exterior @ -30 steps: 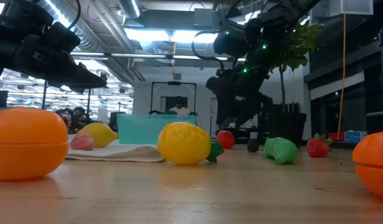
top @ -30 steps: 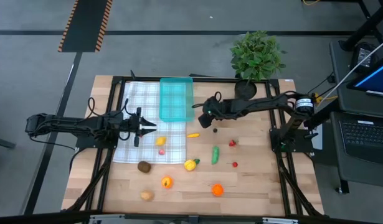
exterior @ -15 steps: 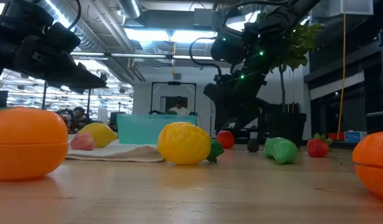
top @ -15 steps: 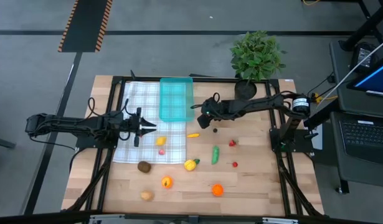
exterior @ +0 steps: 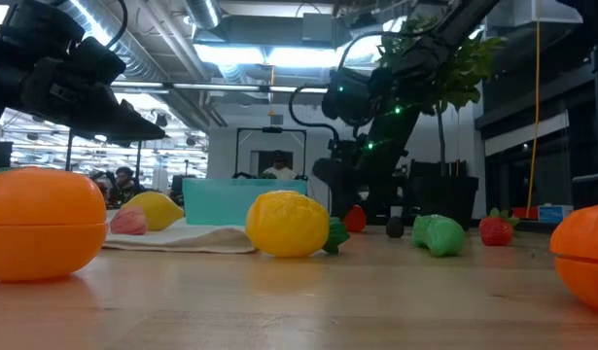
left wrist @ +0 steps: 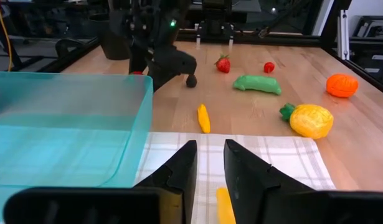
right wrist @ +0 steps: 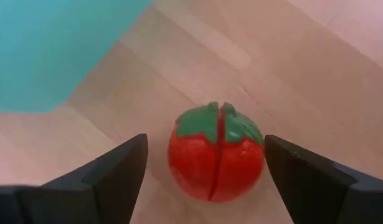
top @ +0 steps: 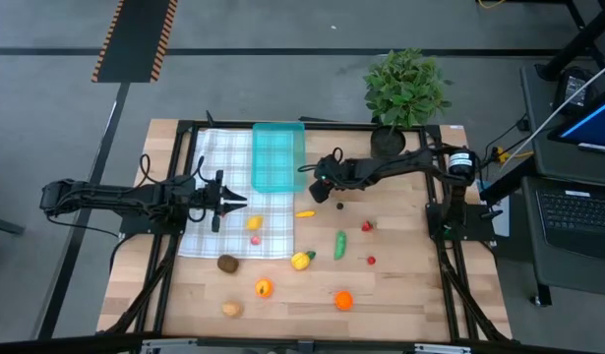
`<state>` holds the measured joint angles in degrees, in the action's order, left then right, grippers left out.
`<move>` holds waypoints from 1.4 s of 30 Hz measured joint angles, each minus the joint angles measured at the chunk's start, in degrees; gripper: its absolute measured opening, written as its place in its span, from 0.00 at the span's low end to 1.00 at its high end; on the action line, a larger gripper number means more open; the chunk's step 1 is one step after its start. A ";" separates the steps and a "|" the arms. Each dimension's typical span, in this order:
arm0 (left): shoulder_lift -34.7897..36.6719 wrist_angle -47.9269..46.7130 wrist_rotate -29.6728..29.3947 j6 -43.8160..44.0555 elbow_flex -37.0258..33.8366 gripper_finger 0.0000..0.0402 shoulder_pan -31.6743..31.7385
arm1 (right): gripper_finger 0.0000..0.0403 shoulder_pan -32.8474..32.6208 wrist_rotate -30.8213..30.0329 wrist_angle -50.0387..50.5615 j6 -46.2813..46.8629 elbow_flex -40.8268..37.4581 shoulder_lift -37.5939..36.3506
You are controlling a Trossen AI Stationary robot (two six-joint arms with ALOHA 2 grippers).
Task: Pick and placing Produce into tupperware
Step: Put the top red strawberry into the blue bin
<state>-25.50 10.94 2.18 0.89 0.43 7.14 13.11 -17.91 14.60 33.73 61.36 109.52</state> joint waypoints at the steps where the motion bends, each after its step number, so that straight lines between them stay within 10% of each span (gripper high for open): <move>1: 0.00 0.02 0.02 0.00 0.00 0.20 0.02 | 0.80 0.08 0.02 -0.73 -0.47 0.00 0.38; 16: 0.00 0.02 0.00 -0.02 0.00 0.26 0.00 | 0.79 0.15 0.00 -0.25 -2.50 0.00 0.54; 42: 0.00 0.04 0.00 -0.02 0.00 0.14 0.01 | 0.49 0.30 -0.03 0.21 -2.38 0.02 0.36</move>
<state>-25.50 10.98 2.17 0.86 0.43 7.14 13.41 -17.94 14.81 31.35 61.39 109.88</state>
